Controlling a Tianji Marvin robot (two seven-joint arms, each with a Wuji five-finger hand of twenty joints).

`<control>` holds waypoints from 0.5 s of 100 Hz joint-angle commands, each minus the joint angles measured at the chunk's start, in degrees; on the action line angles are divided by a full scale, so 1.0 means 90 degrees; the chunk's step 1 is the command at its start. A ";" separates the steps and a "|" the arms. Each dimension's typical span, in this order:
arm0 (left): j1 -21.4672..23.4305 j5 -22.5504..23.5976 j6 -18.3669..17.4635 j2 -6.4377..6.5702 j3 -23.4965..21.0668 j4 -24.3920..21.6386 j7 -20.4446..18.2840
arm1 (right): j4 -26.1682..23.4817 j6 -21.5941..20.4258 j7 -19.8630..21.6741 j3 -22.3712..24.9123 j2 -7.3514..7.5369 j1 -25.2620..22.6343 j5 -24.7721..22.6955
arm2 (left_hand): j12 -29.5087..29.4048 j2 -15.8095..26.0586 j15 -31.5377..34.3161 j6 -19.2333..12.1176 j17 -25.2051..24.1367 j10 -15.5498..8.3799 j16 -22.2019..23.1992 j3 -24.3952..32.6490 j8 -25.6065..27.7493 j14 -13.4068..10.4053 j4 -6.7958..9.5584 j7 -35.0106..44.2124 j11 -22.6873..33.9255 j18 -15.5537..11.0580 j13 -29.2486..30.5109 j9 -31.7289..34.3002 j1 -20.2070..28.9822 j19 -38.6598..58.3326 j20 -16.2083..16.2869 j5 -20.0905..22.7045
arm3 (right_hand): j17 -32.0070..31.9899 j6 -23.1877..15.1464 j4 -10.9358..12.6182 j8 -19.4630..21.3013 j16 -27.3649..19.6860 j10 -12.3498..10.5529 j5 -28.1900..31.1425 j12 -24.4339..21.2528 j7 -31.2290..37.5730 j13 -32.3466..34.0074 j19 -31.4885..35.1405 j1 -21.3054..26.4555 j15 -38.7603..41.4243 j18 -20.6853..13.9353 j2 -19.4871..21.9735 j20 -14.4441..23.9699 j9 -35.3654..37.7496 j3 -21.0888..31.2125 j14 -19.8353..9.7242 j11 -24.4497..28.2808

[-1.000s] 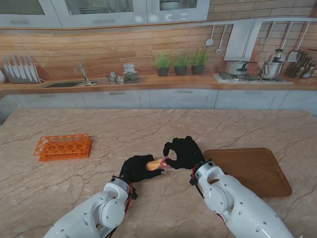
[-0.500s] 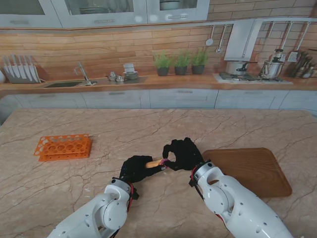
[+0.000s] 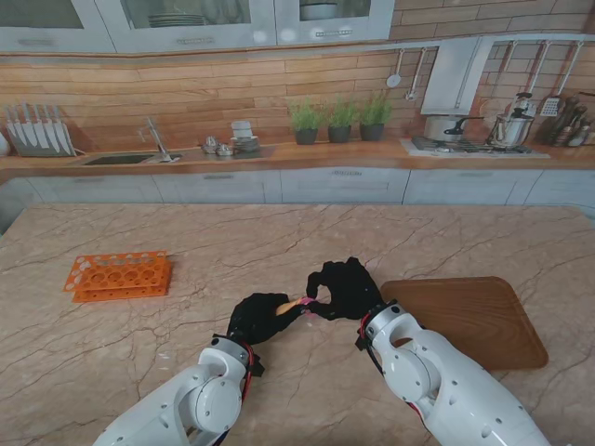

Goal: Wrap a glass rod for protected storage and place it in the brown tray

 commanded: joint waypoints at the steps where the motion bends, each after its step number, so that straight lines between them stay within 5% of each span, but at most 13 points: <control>1: 0.0033 0.0003 -0.0003 -0.0042 0.0002 -0.0042 0.0020 | -0.0061 -0.0030 -0.0001 0.0004 -0.0013 -0.0081 -0.0032 | -0.0065 0.0382 0.0476 0.0317 0.0022 -0.0581 -0.0066 0.0440 0.0090 -0.0109 0.0214 0.0204 0.0714 0.0304 0.0099 0.0229 0.0384 0.1553 -0.0078 0.0110 | -0.0058 -0.0084 -0.0091 -0.0017 0.0067 0.0074 0.0220 0.0061 0.0127 0.0122 -0.0044 -0.0115 -0.0058 0.0063 0.0014 0.0154 0.0109 -0.0017 0.0034 -0.0075; 50: 0.0109 0.0069 -0.0239 0.0003 -0.0061 -0.0135 0.0009 | -0.0083 0.0083 -0.0056 0.0249 -0.0049 -0.0240 0.0129 | -0.0158 0.0008 0.0453 0.0498 0.0002 -0.0463 -0.0096 0.1012 0.0418 -0.0097 0.0371 0.1246 0.0833 0.0518 0.0098 0.0229 0.0212 0.1446 -0.0190 0.0533 | 0.0020 0.0146 -0.0238 -0.0127 0.0090 0.0018 -0.0113 0.0071 0.0000 0.0197 -0.0067 0.0864 -0.0091 -0.0010 0.0947 0.0246 0.0149 -0.0268 -0.0053 -0.0070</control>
